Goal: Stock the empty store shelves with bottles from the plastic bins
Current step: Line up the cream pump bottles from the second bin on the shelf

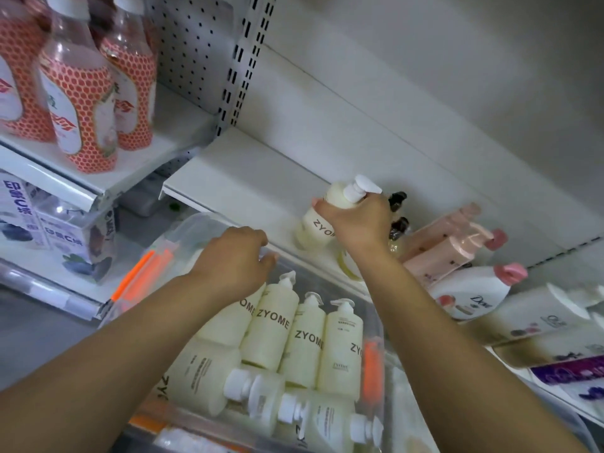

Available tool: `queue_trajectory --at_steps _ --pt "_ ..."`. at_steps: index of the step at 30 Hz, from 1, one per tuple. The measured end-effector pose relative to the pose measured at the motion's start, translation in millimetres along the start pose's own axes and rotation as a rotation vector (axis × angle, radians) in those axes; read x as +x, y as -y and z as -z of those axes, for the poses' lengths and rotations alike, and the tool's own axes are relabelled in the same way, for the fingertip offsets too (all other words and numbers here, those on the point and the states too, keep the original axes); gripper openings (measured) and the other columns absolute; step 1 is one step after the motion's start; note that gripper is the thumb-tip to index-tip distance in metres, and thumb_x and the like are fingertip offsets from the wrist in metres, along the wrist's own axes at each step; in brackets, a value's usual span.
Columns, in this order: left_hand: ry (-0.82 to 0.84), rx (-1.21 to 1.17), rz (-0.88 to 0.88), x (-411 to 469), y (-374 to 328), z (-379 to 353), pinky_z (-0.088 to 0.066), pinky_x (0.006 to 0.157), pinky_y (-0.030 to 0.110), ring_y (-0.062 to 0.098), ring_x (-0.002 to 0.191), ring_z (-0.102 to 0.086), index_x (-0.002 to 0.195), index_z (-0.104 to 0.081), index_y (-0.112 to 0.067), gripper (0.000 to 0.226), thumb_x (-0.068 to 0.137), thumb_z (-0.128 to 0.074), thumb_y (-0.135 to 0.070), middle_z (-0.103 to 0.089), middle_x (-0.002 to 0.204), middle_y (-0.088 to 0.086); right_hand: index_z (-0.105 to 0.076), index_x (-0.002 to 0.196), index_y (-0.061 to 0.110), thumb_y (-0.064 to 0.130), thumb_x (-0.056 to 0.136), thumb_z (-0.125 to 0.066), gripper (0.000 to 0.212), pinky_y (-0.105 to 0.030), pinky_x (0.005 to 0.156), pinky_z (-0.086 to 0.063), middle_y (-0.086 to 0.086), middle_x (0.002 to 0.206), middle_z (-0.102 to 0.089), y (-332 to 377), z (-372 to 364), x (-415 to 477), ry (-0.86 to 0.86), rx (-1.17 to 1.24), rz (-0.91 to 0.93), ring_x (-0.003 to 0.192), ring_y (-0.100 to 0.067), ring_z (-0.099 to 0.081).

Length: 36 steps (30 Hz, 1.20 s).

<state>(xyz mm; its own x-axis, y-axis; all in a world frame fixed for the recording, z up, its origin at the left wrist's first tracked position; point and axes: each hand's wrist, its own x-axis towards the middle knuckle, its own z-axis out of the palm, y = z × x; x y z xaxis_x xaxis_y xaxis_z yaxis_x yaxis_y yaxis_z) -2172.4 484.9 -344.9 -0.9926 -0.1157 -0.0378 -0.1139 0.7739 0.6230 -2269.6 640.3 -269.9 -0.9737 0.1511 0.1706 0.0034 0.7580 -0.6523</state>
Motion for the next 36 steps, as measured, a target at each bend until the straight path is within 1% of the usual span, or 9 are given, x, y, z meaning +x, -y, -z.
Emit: queue_trajectory --at_steps 4,9,11,15,19,23,27,32,36 --pt "-0.001 0.038 -0.023 8.7 -0.7 -3.2 -0.047 0.093 0.040 0.025 0.114 -0.054 0.116 -0.063 -0.013 0.035 0.100 -0.049 -0.040 -0.064 0.120 0.004 -0.066 0.106 0.016 0.079 0.035 -0.069 0.094 -0.033 0.073 -0.059 0.000 0.099 -0.068 -12.6 -20.2 19.0 0.031 -0.082 0.017 0.081 -0.014 -0.068" --pt "0.031 0.047 -0.057 15.0 -6.9 -9.7 -0.040 0.104 0.038 0.023 0.130 -0.046 0.131 -0.058 -0.014 0.041 0.100 -0.050 -0.040 -0.058 0.136 0.003 -0.072 0.095 0.016 0.060 0.059 -0.088 0.059 -0.023 0.063 -0.054 0.004 0.089 -0.074 -9.5 7.4 17.3 0.227 -0.044 0.012 0.079 -0.007 -0.070" --pt "0.060 0.038 -0.055 17.3 -9.2 -11.3 -0.035 0.109 0.037 0.022 0.137 -0.041 0.139 -0.054 -0.015 0.047 0.100 -0.049 -0.043 -0.053 0.144 0.003 -0.066 0.107 0.012 0.068 0.055 -0.085 0.079 -0.025 0.060 -0.047 0.003 0.096 -0.070 -7.5 32.1 15.4 0.257 -0.082 -0.014 0.087 -0.012 -0.068" --pt "0.055 -0.033 -0.016 23.3 -9.6 -14.5 -0.037 0.109 0.037 0.025 0.136 -0.044 0.140 -0.052 -0.017 0.052 0.099 -0.050 -0.048 -0.053 0.145 0.005 -0.046 0.133 0.019 0.059 0.060 -0.088 0.093 -0.029 0.086 -0.042 0.003 0.118 -0.053 -3.1 53.4 25.0 0.172 -0.250 0.232 0.109 -0.015 -0.052" --pt "0.059 0.057 -0.042 20.3 -19.1 -24.6 -0.039 0.103 0.038 0.023 0.129 -0.048 0.128 -0.059 -0.016 0.048 0.096 -0.052 -0.051 -0.059 0.132 0.004 -0.052 0.121 0.030 0.060 0.057 -0.087 0.079 -0.042 0.093 -0.047 0.010 0.111 -0.054 1.5 46.1 41.8 0.363 -0.548 0.418 0.107 -0.014 -0.048" --pt "0.048 0.153 -0.046 23.8 -23.4 -31.7 -0.031 0.106 0.041 0.019 0.135 -0.041 0.130 -0.057 -0.019 0.046 0.098 -0.046 -0.050 -0.055 0.138 -0.001 -0.056 0.116 0.026 0.049 0.057 -0.093 0.074 -0.036 0.085 -0.055 0.009 0.110 -0.062 9.9 38.6 62.3 0.534 -0.514 0.386 0.100 -0.014 -0.060" --pt "0.061 0.185 0.007 30.4 -28.4 -35.3 -0.024 0.109 0.044 0.013 0.142 -0.034 0.135 -0.054 -0.024 0.050 0.099 -0.040 -0.055 -0.044 0.152 -0.005 -0.058 0.107 0.025 0.053 0.056 -0.091 0.068 -0.035 0.086 -0.054 0.011 0.106 -0.062 12.8 34.5 86.0 0.509 -0.601 0.417 0.098 -0.013 -0.060" --pt "-0.011 0.264 0.019 40.0 -31.4 -36.4 -0.023 0.092 0.041 0.013 0.112 -0.053 0.105 -0.067 -0.026 0.046 0.097 -0.036 -0.060 -0.066 0.104 -0.009 -0.054 0.116 0.026 0.051 0.057 -0.091 0.074 -0.035 0.089 -0.053 0.010 0.113 -0.059 -1.8 30.5 126.3 0.444 -0.612 0.339 0.103 -0.014 -0.058" --pt "-0.033 0.197 -0.002 43.5 -28.1 -37.4 -0.023 0.096 0.040 0.010 0.118 -0.052 0.107 -0.067 -0.028 0.042 0.096 -0.040 -0.059 -0.065 0.115 -0.011 -0.052 0.117 0.020 0.048 0.058 -0.091 0.076 -0.036 0.087 -0.052 0.006 0.113 -0.058 -6.0 23.0 156.8 0.411 -0.571 0.321 0.102 -0.016 -0.058"
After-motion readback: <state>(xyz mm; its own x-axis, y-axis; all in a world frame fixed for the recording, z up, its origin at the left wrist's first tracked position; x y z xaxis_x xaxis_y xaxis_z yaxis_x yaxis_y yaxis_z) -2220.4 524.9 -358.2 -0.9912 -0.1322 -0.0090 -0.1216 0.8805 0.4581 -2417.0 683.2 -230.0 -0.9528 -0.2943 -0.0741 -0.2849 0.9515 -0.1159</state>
